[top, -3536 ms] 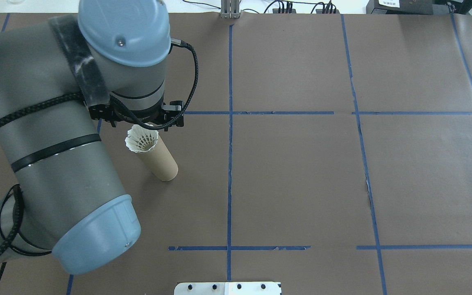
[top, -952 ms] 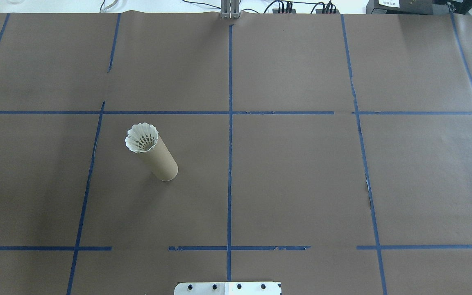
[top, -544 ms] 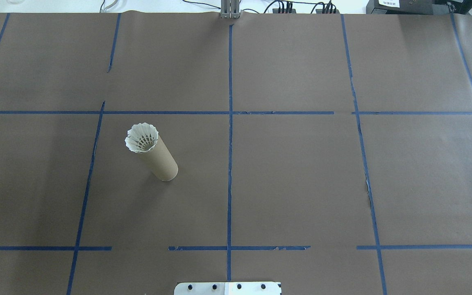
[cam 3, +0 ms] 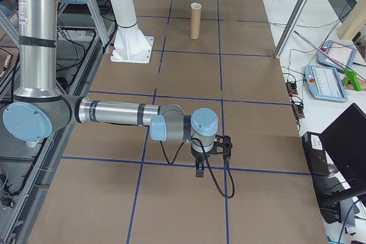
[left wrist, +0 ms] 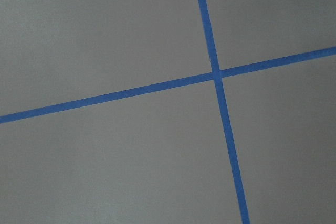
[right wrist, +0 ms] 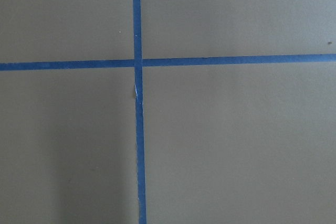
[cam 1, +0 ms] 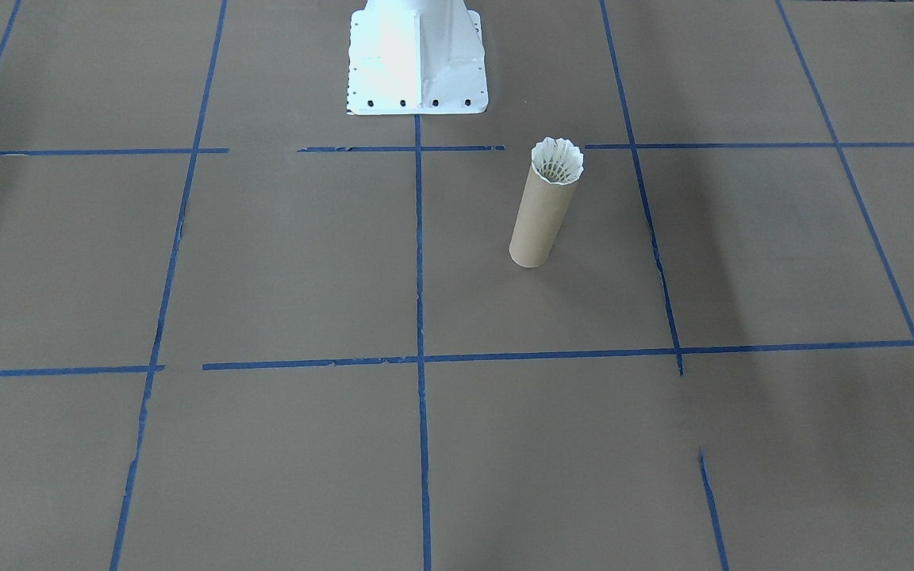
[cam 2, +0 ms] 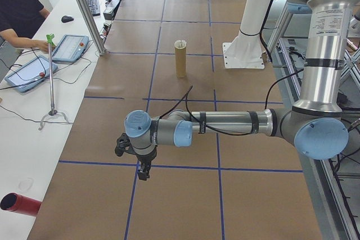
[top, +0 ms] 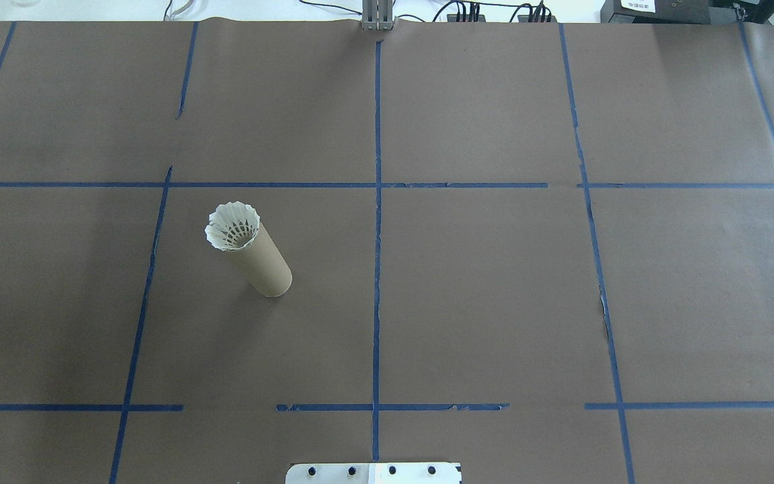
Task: Collect badminton balls into bucket
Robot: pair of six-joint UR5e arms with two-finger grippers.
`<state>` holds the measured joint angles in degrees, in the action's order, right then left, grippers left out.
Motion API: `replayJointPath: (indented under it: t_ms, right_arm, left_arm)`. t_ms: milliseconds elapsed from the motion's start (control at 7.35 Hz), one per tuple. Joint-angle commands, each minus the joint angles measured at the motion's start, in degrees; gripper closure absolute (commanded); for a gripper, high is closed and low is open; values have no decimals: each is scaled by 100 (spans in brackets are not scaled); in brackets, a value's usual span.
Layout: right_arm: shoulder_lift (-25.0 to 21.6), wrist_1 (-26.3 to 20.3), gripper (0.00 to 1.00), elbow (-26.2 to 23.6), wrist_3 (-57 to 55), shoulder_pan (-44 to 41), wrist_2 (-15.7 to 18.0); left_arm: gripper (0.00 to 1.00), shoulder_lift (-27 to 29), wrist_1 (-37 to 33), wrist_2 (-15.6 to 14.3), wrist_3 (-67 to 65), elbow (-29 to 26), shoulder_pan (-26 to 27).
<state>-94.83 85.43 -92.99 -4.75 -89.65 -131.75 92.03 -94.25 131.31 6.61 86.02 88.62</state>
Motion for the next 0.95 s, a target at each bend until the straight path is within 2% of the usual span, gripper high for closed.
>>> replayJointPath:
  t_ms: [0, 272, 816]
  right_arm:
    - [0, 0, 0, 0, 0, 0, 0]
    - [0, 0, 0, 0, 0, 0, 0]
    - [0, 0, 0, 0, 0, 0, 0]
  left_arm:
    - [0, -36, 12, 8, -125, 91, 50]
    - [0, -27, 82, 139, -169, 169, 68]
    - [0, -18, 82, 140, -178, 179, 77]
